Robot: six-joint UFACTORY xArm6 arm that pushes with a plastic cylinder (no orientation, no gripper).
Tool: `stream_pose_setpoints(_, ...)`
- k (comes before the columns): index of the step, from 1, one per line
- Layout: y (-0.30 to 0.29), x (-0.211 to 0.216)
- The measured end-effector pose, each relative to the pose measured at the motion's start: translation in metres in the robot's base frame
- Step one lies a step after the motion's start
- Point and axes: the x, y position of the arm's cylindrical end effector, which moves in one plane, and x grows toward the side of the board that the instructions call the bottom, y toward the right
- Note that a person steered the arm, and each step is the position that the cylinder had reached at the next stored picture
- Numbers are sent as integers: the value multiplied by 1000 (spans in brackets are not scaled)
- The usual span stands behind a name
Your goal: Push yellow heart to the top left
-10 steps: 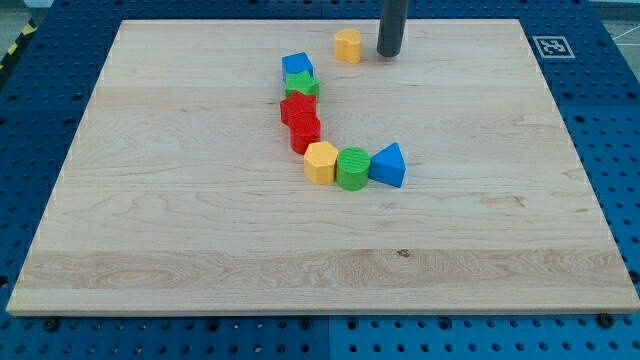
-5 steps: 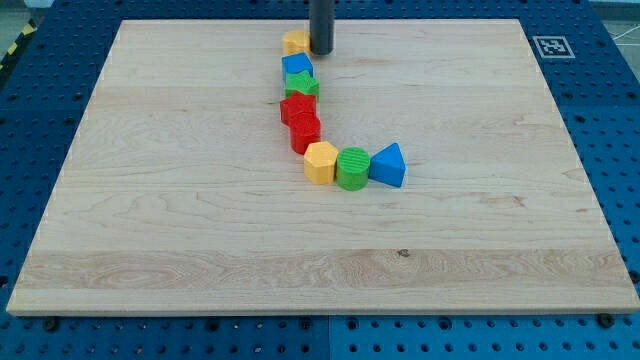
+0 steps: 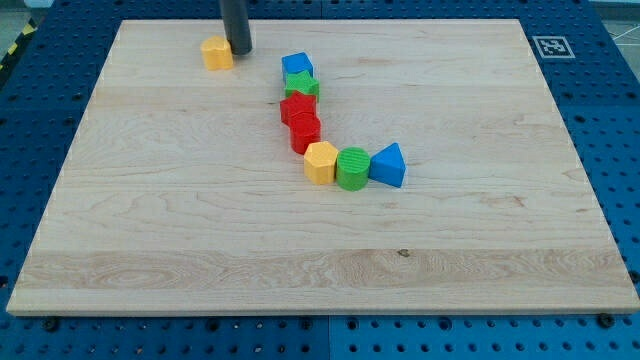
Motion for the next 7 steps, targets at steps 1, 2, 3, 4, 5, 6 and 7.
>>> stream_pose_setpoints(1,-18,0)
stream_pose_setpoints(2,-34,0)
stream_pose_setpoints(3,-49,0)
stream_pose_setpoints(4,-33,15)
stream_pose_setpoints(5,-33,34)
stream_pose_setpoints(6,-33,35)
stream_pose_setpoints(7,-24,38)
